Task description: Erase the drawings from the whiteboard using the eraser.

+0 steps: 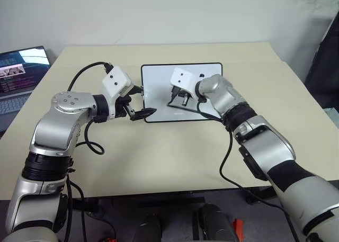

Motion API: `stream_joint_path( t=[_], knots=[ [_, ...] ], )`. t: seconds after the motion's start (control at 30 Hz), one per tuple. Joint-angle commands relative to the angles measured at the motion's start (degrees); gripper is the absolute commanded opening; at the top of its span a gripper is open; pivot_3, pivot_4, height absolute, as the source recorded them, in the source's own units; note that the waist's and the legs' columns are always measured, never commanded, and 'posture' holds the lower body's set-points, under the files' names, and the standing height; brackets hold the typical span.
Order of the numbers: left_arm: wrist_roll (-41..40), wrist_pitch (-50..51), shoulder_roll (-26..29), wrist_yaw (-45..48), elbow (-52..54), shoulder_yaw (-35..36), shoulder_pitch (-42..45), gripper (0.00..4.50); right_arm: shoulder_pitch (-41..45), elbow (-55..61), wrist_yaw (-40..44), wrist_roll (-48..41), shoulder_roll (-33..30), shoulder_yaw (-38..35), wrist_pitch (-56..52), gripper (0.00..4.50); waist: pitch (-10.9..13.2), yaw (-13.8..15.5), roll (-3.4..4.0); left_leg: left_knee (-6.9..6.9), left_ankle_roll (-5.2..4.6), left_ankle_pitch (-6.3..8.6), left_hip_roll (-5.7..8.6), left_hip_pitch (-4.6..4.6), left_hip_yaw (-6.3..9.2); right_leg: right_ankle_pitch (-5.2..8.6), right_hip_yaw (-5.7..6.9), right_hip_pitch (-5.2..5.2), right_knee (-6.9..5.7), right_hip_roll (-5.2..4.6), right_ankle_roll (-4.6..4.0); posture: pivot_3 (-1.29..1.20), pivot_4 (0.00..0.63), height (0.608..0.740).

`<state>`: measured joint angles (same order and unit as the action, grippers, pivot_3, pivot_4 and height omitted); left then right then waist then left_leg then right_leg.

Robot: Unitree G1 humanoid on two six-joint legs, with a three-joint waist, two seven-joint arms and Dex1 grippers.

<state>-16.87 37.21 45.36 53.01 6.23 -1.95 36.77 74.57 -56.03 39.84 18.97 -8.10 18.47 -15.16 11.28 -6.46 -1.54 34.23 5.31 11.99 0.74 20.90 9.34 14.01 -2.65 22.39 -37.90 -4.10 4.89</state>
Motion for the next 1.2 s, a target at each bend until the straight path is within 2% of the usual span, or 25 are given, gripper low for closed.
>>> stream_joint_path(
  t=[0.03,0.17,0.27,0.37,0.53,0.83,1.2],
  knots=[
    [-0.3,-0.7,1.1,0.2,0.8,1.8,1.4,4.50,-1.9,16.6,7.3,-4.1,-5.9,-3.8,-7.0,0.25,0.0,0.6,0.02,-0.02,0.01,0.00,0.00,0.12,0.00,0.01,0.01,0.13,0.04,0.00,-0.01,0.00,0.150,0.740],
    [-0.2,-1.4,2.3,1.5,0.2,1.7,1.9,4.50,-8.3,38.0,15.5,-7.0,-14.7,-4.9,-16.0,0.25,0.0,1.4,0.02,0.26,0.09,0.03,0.00,1.68,0.06,-0.19,0.13,1.53,-0.07,0.00,-0.31,0.00,0.150,0.740],
    [0.1,-2.1,3.7,3.4,-1.1,1.5,2.5,4.50,-13.3,50.1,21.3,-10.0,-23.3,-7.0,-19.8,0.25,0.0,1.6,0.04,0.38,0.35,0.20,-0.03,2.11,0.03,-0.14,0.16,1.86,0.09,0.00,-0.30,0.00,0.150,0.740],
    [0.7,-3.4,5.4,5.2,-2.8,1.2,2.8,4.50,-16.7,53.8,23.0,-10.0,-31.1,-7.7,-19.2,0.25,0.1,1.6,0.05,0.39,0.39,0.35,-0.03,2.15,-0.05,-0.10,0.14,1.81,0.30,-0.01,-0.25,0.00,0.150,0.740],
    [1.7,-5.8,6.8,7.2,-5.9,0.7,4.1,4.50,-19.0,49.6,21.3,-7.8,-39.4,-7.8,-15.4,0.25,0.1,1.5,0.07,0.41,0.37,0.38,-0.05,2.08,-0.12,-0.08,0.10,1.76,0.26,-0.01,-0.23,0.00,0.150,0.740],
    [2.6,-7.1,7.0,9.8,-6.5,-0.5,6.2,4.50,-16.2,43.6,19.8,-8.1,-42.4,-9.1,-8.2,0.25,0.1,1.4,0.10,0.58,0.37,0.38,-0.09,2.06,-0.21,-0.07,0.06,1.73,0.21,0.00,-0.23,0.00,0.150,0.740],
    [2.1,-7.6,6.2,8.4,-6.3,1.5,7.7,4.50,-13.1,40.5,19.3,-10.5,-41.2,-10.1,-4.8,0.24,0.1,1.5,0.11,0.58,0.37,0.38,-0.09,2.07,-0.20,-0.08,0.06,1.72,0.20,0.00,-0.24,0.00,0.150,0.740]
  ],
)
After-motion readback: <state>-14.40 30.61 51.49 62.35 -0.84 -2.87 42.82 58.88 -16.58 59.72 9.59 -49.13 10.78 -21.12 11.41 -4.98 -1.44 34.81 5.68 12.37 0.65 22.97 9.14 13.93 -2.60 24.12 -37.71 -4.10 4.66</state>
